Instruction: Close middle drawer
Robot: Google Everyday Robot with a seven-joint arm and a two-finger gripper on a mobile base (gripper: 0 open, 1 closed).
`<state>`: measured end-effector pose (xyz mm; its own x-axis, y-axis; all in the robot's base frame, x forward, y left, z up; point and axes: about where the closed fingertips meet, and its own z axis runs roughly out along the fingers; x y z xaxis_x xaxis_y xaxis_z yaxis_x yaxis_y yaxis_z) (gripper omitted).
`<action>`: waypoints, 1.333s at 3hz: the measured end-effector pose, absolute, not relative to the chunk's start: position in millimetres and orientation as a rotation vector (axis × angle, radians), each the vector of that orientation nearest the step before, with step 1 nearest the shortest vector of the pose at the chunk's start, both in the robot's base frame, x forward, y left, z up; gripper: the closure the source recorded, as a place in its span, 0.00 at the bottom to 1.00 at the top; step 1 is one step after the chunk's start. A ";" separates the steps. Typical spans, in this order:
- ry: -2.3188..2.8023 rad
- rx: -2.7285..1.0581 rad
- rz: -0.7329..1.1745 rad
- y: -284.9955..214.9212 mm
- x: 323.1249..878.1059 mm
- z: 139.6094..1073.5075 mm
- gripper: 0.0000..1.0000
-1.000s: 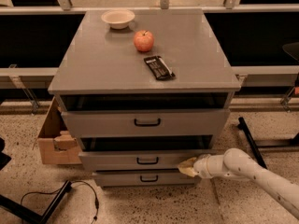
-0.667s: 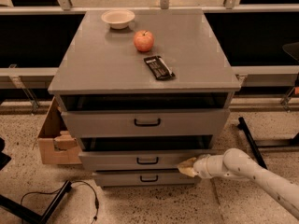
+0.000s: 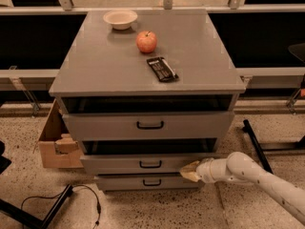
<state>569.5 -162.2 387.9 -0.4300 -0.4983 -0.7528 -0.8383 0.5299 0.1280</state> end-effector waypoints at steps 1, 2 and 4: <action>2.103 -1.082 0.662 -160.0 569.0 386.9 0.06; 2.103 -1.083 0.664 -158.7 568.7 386.4 0.00; 2.104 -1.086 0.662 -158.2 564.4 387.2 0.25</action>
Offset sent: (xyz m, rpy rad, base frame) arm -0.0004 0.0020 -0.0009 0.0016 0.0016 0.0028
